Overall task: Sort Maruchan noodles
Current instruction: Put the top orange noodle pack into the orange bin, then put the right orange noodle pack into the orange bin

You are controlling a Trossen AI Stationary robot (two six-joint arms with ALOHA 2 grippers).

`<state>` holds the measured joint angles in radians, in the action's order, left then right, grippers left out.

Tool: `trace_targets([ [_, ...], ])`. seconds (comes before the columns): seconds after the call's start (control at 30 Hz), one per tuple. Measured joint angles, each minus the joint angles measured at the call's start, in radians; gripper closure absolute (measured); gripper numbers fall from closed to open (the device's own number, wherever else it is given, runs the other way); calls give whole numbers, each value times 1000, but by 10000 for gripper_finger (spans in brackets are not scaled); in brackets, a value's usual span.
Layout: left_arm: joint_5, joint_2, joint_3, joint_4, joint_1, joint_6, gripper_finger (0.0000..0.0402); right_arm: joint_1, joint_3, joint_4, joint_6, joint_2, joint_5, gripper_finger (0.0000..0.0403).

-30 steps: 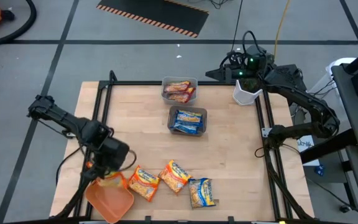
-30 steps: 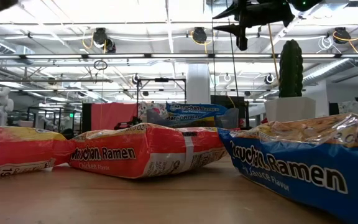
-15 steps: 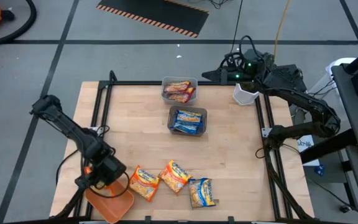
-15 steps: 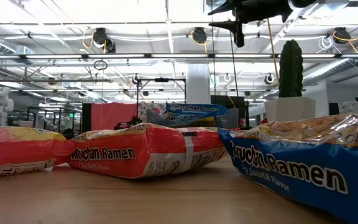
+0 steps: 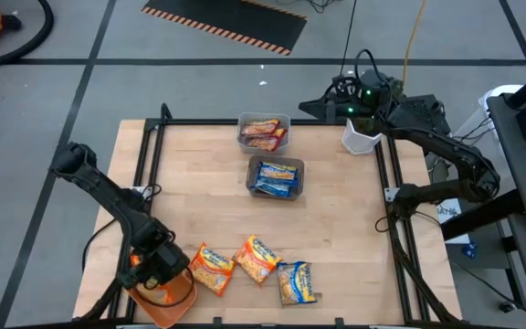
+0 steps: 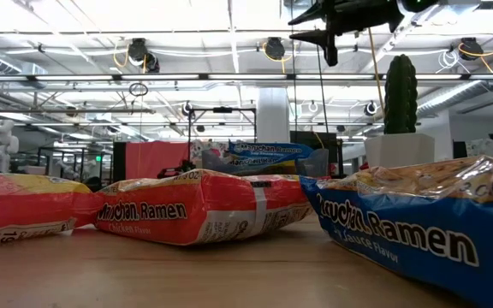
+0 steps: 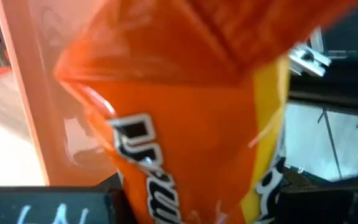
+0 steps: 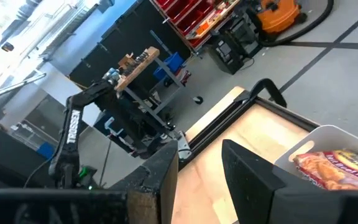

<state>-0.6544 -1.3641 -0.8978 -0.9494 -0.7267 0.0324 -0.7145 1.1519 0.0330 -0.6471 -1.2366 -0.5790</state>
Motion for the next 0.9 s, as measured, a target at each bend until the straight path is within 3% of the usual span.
trace_targets([
  [0.17,4,-29,0,28,-17,40,230,-24,0,1,-24,4,-59,282],
  [0.43,23,-29,-1,8,13,91,121,-24,0,1,-7,4,-103,282],
  [0.53,25,-29,-23,-80,30,110,95,-21,0,8,-68,4,-103,282],
  [0.73,104,-18,-120,-229,78,49,88,22,0,10,-96,4,-98,282],
  [0.9,187,-8,-205,-304,140,55,87,91,0,9,-154,4,21,282],
])
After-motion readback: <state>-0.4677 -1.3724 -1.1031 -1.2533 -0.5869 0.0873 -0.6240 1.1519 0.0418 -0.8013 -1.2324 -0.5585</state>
